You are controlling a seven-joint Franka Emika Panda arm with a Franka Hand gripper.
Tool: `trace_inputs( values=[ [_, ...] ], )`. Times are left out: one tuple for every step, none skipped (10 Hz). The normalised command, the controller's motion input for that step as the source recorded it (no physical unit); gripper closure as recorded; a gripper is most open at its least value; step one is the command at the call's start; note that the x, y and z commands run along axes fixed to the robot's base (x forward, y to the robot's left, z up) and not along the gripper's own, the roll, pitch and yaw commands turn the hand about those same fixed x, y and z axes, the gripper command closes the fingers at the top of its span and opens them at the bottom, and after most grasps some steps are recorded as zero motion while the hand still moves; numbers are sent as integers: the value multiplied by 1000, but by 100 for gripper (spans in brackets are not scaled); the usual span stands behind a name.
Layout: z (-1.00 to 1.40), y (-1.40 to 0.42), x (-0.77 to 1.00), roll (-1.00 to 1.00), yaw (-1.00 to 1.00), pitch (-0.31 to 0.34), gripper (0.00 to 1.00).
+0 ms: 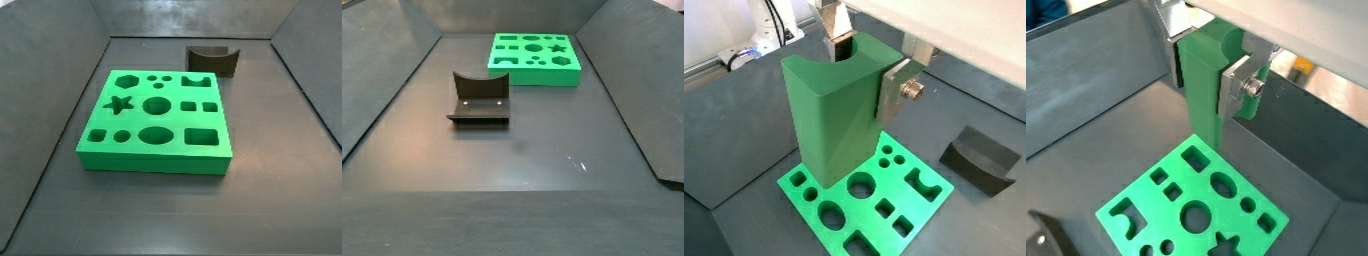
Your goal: Insert the arch object.
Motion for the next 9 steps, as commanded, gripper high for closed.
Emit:
trace_inputs(
  values=[
    [-517, -9, 131, 217, -963, -30, 100],
    [-517, -11, 134, 220, -969, -27, 100],
    [-523, -9, 131, 220, -969, -26, 100],
    [-480, 0, 134, 206, -954, -43, 100],
    [-354, 66, 400, 97, -766, -30, 100],
    [-363, 234, 474, 61, -609, -19, 100],
    [-397, 357, 551, 39, -497, 0, 100],
    [-426, 566, 511, 0, -331, -9, 100],
    [-437, 786, 417, 0, -149, -41, 100]
  ],
)
